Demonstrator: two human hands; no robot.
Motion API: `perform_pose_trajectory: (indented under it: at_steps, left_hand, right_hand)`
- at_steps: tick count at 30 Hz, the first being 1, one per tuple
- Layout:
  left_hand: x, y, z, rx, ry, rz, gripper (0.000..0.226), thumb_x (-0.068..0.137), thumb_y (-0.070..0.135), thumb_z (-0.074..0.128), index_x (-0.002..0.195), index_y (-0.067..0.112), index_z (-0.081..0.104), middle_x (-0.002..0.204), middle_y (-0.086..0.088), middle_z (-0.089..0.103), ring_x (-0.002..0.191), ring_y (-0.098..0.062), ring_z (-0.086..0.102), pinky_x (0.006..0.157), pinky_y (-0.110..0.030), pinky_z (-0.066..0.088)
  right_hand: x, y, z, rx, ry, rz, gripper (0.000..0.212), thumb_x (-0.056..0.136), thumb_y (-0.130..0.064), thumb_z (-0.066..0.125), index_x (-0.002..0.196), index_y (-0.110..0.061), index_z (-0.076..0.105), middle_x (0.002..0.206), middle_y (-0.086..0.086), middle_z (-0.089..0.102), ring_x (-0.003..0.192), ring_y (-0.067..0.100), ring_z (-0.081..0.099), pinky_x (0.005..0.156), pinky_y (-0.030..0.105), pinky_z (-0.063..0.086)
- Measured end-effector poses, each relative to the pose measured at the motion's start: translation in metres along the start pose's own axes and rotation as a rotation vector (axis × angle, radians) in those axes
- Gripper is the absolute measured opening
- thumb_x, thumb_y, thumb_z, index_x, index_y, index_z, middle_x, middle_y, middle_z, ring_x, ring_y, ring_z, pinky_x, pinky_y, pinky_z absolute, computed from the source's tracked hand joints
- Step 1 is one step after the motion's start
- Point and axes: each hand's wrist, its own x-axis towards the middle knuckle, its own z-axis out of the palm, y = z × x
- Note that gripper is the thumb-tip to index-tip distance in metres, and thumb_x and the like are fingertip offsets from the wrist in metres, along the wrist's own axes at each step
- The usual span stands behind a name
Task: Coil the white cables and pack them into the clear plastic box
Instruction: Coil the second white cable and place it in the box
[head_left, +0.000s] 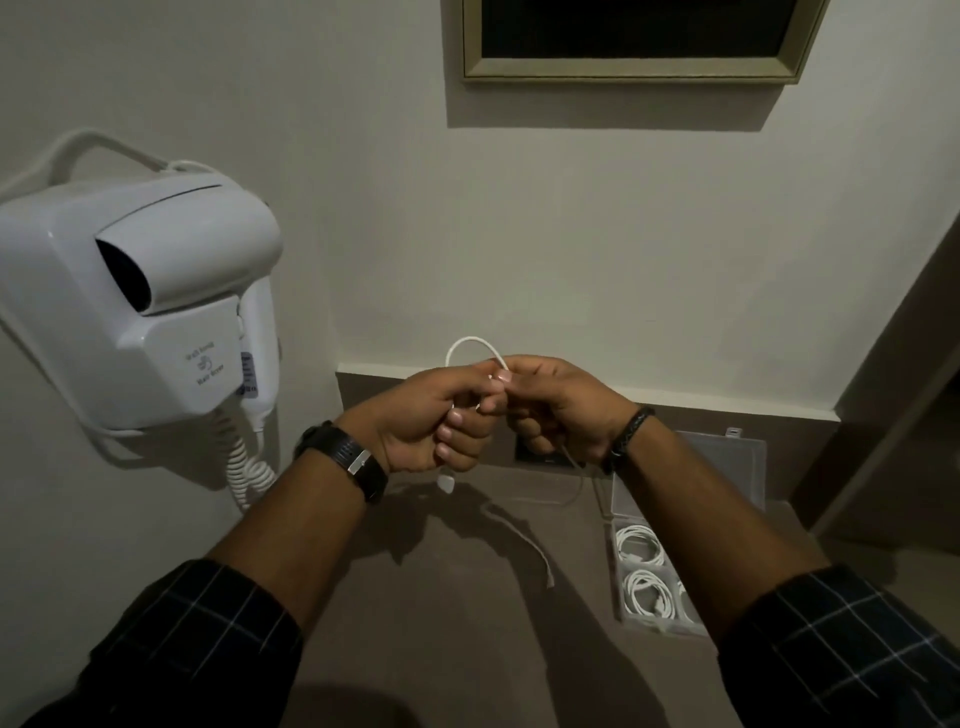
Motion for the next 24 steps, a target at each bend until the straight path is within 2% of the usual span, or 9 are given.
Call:
perform_pose_trajectory:
  at_steps: [2, 4, 5, 8, 13, 18, 21, 24]
  left_hand:
    - [0.0, 0.001, -0.002, -0.011, -0.024, -0.015, 0.029, 0.091, 0.029, 0.045, 0.065, 0.016, 0.045, 0.041, 0.011, 0.036, 0.036, -0.007, 0.018, 0.035, -0.015, 0.024]
    - [-0.001, 0.001, -0.005, -0.01, -0.001, -0.001, 0.031, 0.093, 0.031, 0.045, 0.066, 0.016, 0.048, 0.041, 0.011, 0.035, 0.033, -0.004, 0.025, 0.034, -0.015, 0.027]
    - [-0.001, 0.001, -0.007, -0.01, 0.039, 0.021, 0.03, 0.093, 0.031, 0.046, 0.068, 0.016, 0.051, 0.041, 0.012, 0.035, 0.032, -0.003, 0.028, 0.035, -0.016, 0.03]
    - [-0.001, -0.007, -0.013, -0.006, 0.172, 0.129, 0.023, 0.091, 0.03, 0.051, 0.078, 0.013, 0.059, 0.041, 0.011, 0.036, 0.034, -0.003, 0.032, 0.039, -0.019, 0.037]
    - [0.007, -0.02, -0.012, -0.079, 0.251, 0.167, 0.04, 0.095, 0.044, 0.042, 0.076, 0.014, 0.061, 0.043, 0.01, 0.034, 0.036, -0.004, 0.028, 0.041, -0.02, 0.032]
    - [0.014, -0.016, -0.007, -0.051, 0.3, 0.164, 0.035, 0.097, 0.026, 0.036, 0.083, 0.012, 0.064, 0.053, 0.006, 0.04, 0.042, -0.006, 0.032, 0.045, -0.022, 0.035]
    - [0.009, -0.021, -0.007, 0.031, 0.271, 0.111, 0.03, 0.098, 0.02, 0.037, 0.091, 0.009, 0.064, 0.058, 0.003, 0.044, 0.047, -0.008, 0.037, 0.048, -0.023, 0.037]
    - [0.003, -0.031, -0.01, 0.094, 0.262, 0.12, 0.028, 0.099, 0.015, 0.04, 0.094, 0.004, 0.066, 0.059, 0.0, 0.051, 0.05, -0.011, 0.044, 0.049, -0.024, 0.042]
  right_hand:
    - [-0.002, 0.003, -0.002, -0.009, 0.027, 0.005, 0.025, 0.092, -0.029, 0.053, 0.102, -0.008, 0.063, 0.049, -0.008, 0.042, 0.039, 0.007, 0.032, 0.036, 0.017, 0.023]
    - [-0.004, 0.004, -0.007, -0.053, 0.055, 0.016, 0.042, 0.088, -0.033, 0.056, 0.102, 0.006, 0.055, 0.047, -0.009, 0.038, 0.038, 0.008, 0.029, 0.035, 0.016, 0.022]
    - [-0.005, 0.005, -0.01, -0.07, 0.075, 0.012, 0.042, 0.086, -0.035, 0.058, 0.096, 0.006, 0.055, 0.047, -0.008, 0.036, 0.038, 0.008, 0.026, 0.036, 0.017, 0.02]
    - [-0.011, 0.006, -0.019, -0.109, 0.169, -0.015, 0.026, 0.084, -0.034, 0.059, 0.077, -0.01, 0.051, 0.049, -0.006, 0.032, 0.041, 0.009, 0.021, 0.041, 0.022, 0.015]
    - [-0.012, 0.015, -0.021, -0.099, 0.354, -0.034, 0.017, 0.094, -0.021, 0.053, 0.086, -0.008, 0.061, 0.044, -0.008, 0.035, 0.039, 0.01, 0.022, 0.04, 0.019, 0.019]
    - [-0.003, 0.033, -0.014, -0.146, 0.644, -0.086, 0.02, 0.094, -0.018, 0.052, 0.092, -0.01, 0.07, 0.045, -0.007, 0.038, 0.042, 0.011, 0.026, 0.038, 0.018, 0.024]
    - [0.002, 0.036, -0.026, -0.22, 0.846, -0.099, 0.021, 0.093, -0.019, 0.054, 0.098, -0.009, 0.072, 0.049, -0.014, 0.047, 0.051, 0.008, 0.036, 0.047, 0.02, 0.032]
    - [0.001, 0.039, -0.044, -0.262, 0.982, -0.079, 0.022, 0.091, -0.021, 0.056, 0.1, -0.009, 0.072, 0.066, -0.012, 0.056, 0.061, 0.006, 0.045, 0.057, 0.023, 0.039]
